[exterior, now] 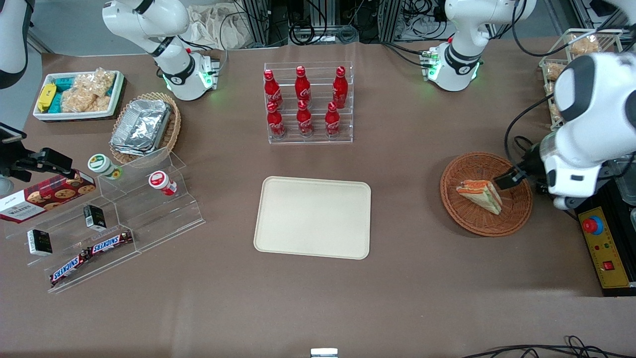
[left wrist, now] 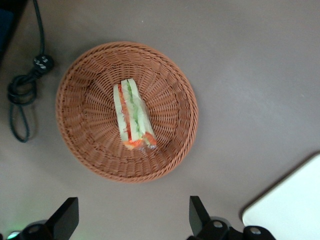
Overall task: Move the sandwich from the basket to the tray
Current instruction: 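Move the left gripper down over the wrapped sandwich in the wicker basket, then close the left gripper on the wrapped sandwich and lift it, then carry the sandwich with the left gripper over the cream tray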
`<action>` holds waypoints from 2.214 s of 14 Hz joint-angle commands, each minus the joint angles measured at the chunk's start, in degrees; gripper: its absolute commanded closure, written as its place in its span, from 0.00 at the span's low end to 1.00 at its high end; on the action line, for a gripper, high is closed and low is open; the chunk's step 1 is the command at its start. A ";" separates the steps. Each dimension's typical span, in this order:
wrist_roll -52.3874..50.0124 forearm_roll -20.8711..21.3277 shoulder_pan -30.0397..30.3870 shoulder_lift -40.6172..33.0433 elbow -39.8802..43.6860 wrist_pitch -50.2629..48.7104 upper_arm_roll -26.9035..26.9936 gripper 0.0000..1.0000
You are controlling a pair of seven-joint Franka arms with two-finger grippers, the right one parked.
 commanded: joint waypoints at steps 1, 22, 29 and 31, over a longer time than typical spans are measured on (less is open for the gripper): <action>-5.51 0.02 0.39 -1.16 -10.73 10.55 0.05 0.01; -3.07 -0.67 0.83 1.84 -8.94 10.09 1.98 1.00; -7.46 -2.35 0.74 4.70 -0.77 11.09 -16.54 1.00; -6.77 -0.69 0.13 10.59 3.98 14.09 -22.34 1.00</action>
